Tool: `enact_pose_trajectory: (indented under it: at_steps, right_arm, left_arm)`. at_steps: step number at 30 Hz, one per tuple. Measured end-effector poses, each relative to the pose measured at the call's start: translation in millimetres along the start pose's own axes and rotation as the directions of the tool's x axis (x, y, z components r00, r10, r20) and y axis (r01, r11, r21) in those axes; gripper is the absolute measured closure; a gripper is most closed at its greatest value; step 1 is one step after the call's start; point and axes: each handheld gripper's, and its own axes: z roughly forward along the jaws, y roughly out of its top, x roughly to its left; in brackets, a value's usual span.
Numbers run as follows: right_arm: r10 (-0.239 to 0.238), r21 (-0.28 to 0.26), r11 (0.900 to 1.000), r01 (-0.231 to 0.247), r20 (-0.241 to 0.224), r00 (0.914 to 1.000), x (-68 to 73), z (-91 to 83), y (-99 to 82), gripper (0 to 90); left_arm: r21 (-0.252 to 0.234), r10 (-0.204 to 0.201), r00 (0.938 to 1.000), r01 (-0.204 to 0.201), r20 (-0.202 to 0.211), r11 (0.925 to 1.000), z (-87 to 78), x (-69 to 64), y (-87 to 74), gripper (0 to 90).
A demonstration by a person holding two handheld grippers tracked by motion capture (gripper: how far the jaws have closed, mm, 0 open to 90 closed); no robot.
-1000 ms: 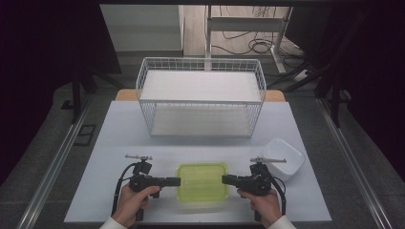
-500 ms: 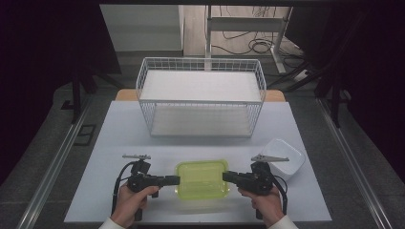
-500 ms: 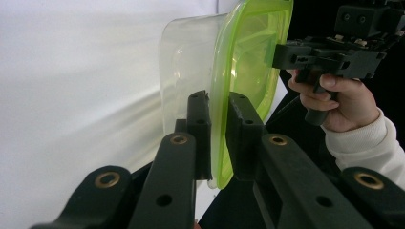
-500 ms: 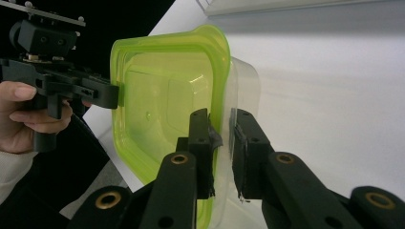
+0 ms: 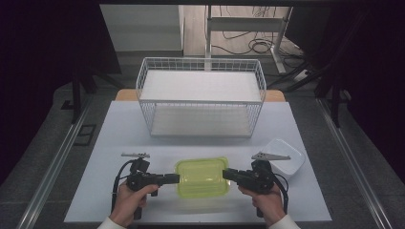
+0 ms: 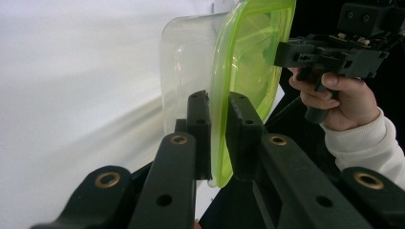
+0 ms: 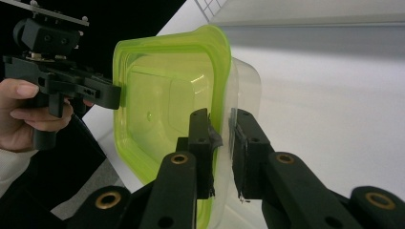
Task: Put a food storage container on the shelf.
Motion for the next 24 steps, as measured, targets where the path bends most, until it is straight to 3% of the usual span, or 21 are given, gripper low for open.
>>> enact_pose_trajectory:
  at_steps: [12,24]
  right_arm:
    - [-0.021,-0.013,0.9997,0.021,0.004,0.9998,2.8,-2.1,6.4,78.2]
    - [-0.053,-0.033,0.998,0.054,0.007,0.9985,3.8,-5.0,28.6,78.2]
  left_arm:
    - [-0.011,0.025,0.9996,-0.025,-0.01,0.9996,-2.5,-4.2,5.2,80.8]
    - [-0.03,0.058,0.9983,-0.058,-0.005,0.9979,-7.1,-7.0,29.5,80.8]
